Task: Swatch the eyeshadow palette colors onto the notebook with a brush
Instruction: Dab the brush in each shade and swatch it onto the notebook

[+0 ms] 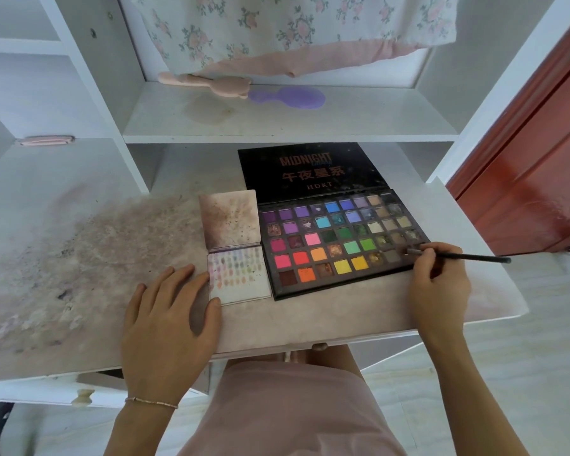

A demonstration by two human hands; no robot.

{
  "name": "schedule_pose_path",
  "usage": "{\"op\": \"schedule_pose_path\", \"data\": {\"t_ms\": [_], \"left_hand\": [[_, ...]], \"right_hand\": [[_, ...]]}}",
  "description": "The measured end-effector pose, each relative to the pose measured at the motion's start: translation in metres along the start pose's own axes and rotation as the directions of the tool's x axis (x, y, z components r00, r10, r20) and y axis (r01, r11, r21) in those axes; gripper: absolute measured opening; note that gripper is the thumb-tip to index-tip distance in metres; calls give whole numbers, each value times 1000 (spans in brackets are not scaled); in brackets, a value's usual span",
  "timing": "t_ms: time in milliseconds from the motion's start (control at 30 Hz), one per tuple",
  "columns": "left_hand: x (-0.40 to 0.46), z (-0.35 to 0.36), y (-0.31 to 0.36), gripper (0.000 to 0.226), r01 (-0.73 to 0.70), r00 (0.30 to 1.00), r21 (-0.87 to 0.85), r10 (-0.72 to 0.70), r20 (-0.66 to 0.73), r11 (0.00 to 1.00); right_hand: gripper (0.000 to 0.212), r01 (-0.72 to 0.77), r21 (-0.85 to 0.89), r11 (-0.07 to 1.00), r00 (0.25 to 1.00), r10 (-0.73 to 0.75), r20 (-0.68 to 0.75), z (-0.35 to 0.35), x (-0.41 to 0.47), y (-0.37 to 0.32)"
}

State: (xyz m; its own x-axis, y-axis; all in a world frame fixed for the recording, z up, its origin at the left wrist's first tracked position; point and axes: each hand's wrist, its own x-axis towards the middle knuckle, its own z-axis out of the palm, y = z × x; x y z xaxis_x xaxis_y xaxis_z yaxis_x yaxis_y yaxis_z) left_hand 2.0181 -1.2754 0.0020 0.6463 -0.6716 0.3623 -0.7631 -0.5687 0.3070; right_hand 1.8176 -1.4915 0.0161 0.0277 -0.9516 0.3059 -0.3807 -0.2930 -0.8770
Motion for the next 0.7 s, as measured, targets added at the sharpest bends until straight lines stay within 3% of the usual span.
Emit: {"op": "schedule_pose_path", "data": {"t_ms": [400,700], "left_hand": [[1,1,0,51,-2,1000,2,2,-1,1000],[0,3,-1,49,-8,999,3,8,-34,1000]], "right_hand": [[12,11,-44,999,999,-9,37,-1,3,3],[13,-2,-27,1000,1000,2,-16,-2,4,5]]}}
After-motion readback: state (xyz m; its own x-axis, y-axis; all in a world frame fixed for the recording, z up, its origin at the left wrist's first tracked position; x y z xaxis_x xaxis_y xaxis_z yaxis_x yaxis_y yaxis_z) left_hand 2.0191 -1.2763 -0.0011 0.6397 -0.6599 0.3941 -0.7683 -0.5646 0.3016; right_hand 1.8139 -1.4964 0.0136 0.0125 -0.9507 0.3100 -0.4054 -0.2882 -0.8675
